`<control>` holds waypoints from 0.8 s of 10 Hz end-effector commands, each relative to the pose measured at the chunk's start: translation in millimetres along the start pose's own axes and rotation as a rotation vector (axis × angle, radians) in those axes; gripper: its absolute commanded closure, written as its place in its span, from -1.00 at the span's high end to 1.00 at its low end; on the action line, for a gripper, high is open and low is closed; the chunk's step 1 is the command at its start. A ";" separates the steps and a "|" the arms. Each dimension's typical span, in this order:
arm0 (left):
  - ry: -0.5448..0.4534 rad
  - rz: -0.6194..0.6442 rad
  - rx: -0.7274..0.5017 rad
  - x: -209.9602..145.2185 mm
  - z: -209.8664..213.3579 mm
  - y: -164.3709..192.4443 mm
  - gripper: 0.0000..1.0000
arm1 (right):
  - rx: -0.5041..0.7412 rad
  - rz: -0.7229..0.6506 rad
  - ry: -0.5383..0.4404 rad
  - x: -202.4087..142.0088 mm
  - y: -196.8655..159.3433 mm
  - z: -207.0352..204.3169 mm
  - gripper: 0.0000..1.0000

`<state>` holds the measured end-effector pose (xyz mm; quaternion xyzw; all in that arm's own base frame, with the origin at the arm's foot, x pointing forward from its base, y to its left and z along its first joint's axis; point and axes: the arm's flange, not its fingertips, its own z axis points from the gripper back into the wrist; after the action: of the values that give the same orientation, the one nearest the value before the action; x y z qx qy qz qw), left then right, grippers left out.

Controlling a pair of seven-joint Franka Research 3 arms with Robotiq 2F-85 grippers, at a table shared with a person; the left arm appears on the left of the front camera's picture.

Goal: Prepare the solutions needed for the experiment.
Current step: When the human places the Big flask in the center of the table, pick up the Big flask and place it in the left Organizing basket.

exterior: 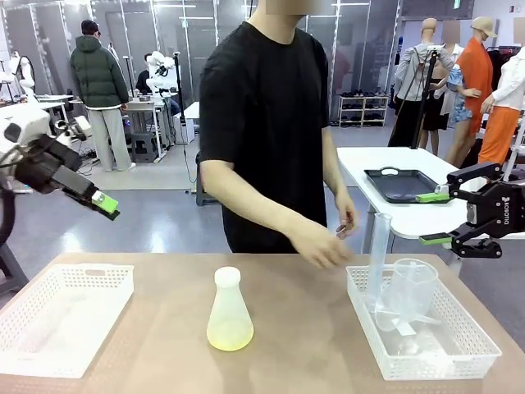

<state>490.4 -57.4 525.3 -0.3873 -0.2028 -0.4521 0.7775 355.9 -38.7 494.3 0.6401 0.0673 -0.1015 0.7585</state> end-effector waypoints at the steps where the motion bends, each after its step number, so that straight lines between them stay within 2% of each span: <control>1: 0.035 -0.333 -0.038 16.3 3.4 33.2 1.00 | -0.006 -0.002 0.006 0.1 2.3 1.9 0.31; 2: 0.065 -0.309 -0.116 18.7 -3.8 47.8 1.00 | -0.006 -0.002 0.006 0.1 2.3 1.9 0.31; 3: 0.046 -0.161 -0.002 12.0 -4.3 18.7 1.00 | -0.006 -0.002 0.006 0.1 2.3 1.9 0.31; 8: 0.056 -0.180 -0.018 13.8 -0.7 26.2 1.00 | -0.006 -0.002 0.006 0.1 2.3 1.9 0.31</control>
<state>516.9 -57.8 525.5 -0.3623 -0.2099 -0.5280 0.7389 356.0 -38.6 494.3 0.6401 0.0676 -0.1014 0.7586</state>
